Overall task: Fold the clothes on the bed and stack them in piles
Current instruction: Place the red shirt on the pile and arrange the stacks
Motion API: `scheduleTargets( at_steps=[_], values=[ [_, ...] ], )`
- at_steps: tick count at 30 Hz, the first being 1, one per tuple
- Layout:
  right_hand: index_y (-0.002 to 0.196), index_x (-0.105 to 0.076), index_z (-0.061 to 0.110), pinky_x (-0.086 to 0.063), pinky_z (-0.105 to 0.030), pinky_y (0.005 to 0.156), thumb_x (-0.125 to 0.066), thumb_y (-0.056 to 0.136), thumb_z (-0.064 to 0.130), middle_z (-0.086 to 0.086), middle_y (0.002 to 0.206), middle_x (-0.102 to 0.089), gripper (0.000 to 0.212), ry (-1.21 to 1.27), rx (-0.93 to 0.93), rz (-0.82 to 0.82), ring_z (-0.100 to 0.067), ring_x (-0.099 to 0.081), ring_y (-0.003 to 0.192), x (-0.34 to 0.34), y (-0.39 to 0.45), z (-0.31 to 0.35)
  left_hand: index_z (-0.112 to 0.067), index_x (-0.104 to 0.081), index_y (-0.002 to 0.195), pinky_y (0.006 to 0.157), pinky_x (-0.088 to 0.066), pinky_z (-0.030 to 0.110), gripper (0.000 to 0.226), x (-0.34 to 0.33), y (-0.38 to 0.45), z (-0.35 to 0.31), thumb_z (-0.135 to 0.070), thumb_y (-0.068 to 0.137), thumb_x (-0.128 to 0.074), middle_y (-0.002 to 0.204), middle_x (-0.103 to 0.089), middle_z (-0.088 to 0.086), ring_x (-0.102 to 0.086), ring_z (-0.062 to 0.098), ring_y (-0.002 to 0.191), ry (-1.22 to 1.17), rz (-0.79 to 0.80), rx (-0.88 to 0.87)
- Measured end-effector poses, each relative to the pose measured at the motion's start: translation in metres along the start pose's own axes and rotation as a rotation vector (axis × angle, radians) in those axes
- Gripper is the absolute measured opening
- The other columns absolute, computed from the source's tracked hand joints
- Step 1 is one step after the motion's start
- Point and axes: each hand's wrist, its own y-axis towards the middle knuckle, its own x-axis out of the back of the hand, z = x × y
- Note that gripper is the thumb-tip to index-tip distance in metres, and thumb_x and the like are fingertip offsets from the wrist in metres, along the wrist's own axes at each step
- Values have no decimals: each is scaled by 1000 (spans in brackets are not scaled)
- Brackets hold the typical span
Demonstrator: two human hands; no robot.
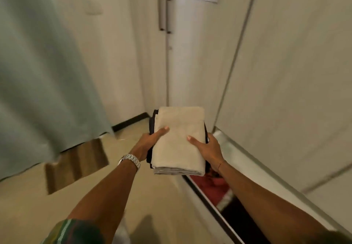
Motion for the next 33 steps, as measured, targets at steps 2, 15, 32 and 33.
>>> scheduleTargets(
  at_steps=[2, 15, 32, 33],
  values=[
    [118, -63, 27, -59, -37, 86, -89, 66, 59, 9, 112, -71, 67, 28, -48, -124, -11, -70, 98, 68, -10, -28, -7, -71, 115, 90, -60, 45, 65, -72, 18, 1, -56, 72, -85, 103, -78, 9, -76, 28, 94, 69, 104, 24],
    [127, -55, 32, -58, -41, 91, -86, 61, 70, 11, 117, -69, 82, 156, -445, -551, -14, -68, 104, 314, -201, -225, -17, -71, 120, 109, -45, 52, 91, -392, 5, 153, -56, 43, -100, 112, -77, 0, -68, 26, 113, 484, 700, 351],
    [133, -48, 26, -57, -34, 76, -79, 82, 53, 2, 120, -64, 66, 277, -727, -755, -19, -65, 103, 343, -329, -398, -14, -60, 130, 85, -57, 33, 75, -522, -66, 347, -41, 68, -92, 123, -70, 4, -68, 19, 108, 644, 835, 439],
    [134, -46, 26, -57, -37, 82, -78, 80, 58, 2, 123, -63, 71, 260, -748, -739, -19, -63, 106, 342, -326, -405, -13, -57, 132, 87, -57, 35, 80, -524, -65, 353, -42, 67, -93, 126, -68, 6, -66, 20, 110, 657, 803, 436]
  ],
)
